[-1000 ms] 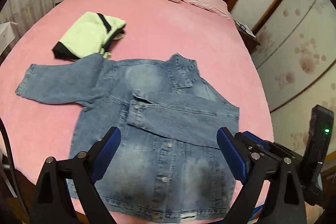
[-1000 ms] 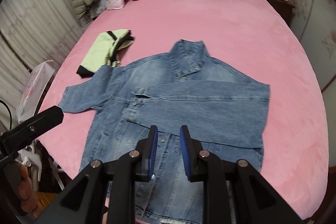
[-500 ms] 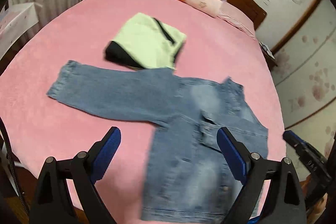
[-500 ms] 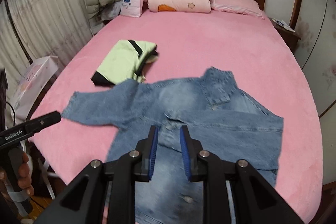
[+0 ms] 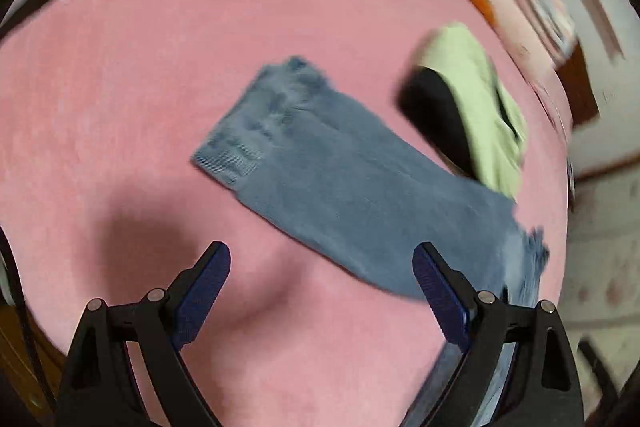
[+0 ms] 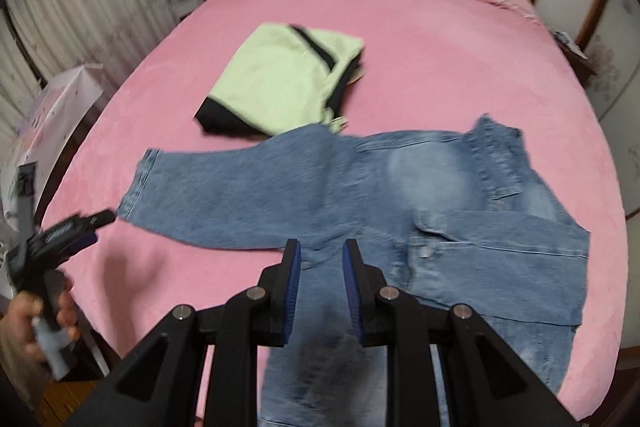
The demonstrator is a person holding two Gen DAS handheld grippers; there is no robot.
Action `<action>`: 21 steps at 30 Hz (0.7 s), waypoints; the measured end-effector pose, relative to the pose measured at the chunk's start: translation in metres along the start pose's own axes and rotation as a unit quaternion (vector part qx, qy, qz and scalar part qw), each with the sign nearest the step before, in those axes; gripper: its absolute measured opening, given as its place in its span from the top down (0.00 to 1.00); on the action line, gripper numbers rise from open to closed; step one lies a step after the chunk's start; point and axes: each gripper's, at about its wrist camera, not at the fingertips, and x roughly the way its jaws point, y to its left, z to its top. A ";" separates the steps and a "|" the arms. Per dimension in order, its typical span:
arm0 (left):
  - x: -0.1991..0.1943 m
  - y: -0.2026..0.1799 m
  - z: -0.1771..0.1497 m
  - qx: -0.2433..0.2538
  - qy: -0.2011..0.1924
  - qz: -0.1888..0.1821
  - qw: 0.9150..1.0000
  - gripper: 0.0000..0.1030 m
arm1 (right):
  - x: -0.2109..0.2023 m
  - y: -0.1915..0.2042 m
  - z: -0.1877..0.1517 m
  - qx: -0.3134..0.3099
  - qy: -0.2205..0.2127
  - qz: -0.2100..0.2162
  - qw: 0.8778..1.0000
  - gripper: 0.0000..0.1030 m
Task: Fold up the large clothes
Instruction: 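Grasp the other denim sleeve cuff with the left tool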
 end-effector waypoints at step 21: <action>0.067 0.040 0.038 -0.098 -0.031 0.034 0.994 0.90 | 0.046 -0.001 -0.001 0.053 0.077 0.004 0.996 0.79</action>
